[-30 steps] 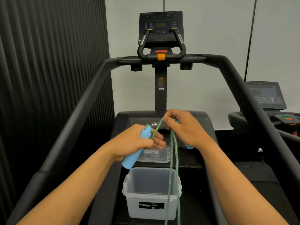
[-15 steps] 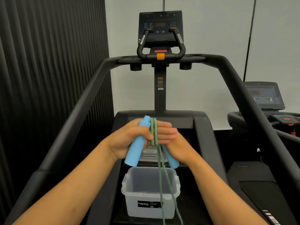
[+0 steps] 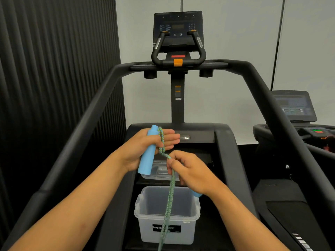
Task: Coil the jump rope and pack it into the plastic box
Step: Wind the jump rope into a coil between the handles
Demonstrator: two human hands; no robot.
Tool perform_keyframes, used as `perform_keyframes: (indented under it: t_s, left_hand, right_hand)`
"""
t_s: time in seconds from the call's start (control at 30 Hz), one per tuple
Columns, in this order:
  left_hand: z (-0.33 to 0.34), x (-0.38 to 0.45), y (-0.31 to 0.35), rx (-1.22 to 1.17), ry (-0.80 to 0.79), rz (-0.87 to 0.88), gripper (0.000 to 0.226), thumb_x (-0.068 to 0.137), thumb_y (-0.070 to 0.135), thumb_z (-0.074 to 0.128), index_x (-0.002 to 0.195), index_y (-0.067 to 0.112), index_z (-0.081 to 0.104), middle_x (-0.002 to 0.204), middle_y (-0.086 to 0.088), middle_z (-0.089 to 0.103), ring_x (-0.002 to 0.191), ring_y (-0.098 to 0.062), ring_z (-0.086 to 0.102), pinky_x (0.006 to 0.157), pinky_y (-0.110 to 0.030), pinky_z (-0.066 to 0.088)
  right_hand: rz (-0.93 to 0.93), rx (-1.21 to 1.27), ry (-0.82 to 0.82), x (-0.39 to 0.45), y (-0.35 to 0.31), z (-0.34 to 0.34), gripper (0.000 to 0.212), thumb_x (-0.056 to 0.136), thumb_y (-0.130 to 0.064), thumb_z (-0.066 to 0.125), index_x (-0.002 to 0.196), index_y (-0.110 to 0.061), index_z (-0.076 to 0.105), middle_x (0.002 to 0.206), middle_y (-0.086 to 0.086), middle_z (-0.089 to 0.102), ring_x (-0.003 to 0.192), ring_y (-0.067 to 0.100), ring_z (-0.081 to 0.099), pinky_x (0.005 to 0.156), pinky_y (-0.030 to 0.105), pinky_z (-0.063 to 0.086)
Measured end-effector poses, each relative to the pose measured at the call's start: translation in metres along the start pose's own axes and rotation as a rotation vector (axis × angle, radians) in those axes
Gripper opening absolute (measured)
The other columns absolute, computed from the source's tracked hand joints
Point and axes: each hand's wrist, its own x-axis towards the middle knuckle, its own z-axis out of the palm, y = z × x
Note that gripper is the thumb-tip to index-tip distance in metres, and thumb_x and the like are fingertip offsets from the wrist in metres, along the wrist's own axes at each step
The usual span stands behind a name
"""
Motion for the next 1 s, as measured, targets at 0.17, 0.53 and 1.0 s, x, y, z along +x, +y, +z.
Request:
perform_keyframes:
  t_s: [0.17, 0.53, 1.0]
  left_hand:
    - [0.002, -0.006, -0.005, 0.234, 0.027, -0.032, 0.056, 0.068, -0.001, 0.053, 0.123, -0.003, 0.065, 0.114, -0.010, 0.076, 0.095, -0.011, 0.073, 0.069, -0.014, 0.053]
    - [0.017, -0.022, -0.009, 0.281, -0.129, -0.097, 0.055, 0.072, -0.010, 0.051, 0.125, -0.006, 0.063, 0.121, -0.023, 0.072, 0.117, -0.035, 0.069, 0.108, -0.048, 0.048]
    - [0.026, -0.026, 0.002, -0.237, -0.204, 0.004, 0.061, 0.068, -0.005, 0.057, 0.129, -0.011, 0.058, 0.134, -0.033, 0.061, 0.126, -0.045, 0.060, 0.110, -0.049, 0.045]
  right_hand:
    - [-0.058, -0.008, 0.087, 0.006, -0.009, -0.017, 0.030, 0.101, -0.022, 0.054, 0.071, -0.021, 0.058, 0.067, 0.003, 0.063, 0.050, 0.014, 0.050, 0.054, 0.036, 0.047]
    - [-0.099, -0.045, 0.173, 0.030, -0.017, -0.051, 0.028, 0.100, -0.019, 0.055, 0.074, -0.026, 0.060, 0.070, -0.010, 0.063, 0.068, 0.003, 0.057, 0.071, 0.021, 0.046]
    - [0.021, 0.182, -0.020, 0.014, 0.008, -0.013, 0.030, 0.105, -0.004, 0.042, 0.094, -0.012, 0.069, 0.083, 0.002, 0.069, 0.066, 0.013, 0.064, 0.065, 0.034, 0.054]
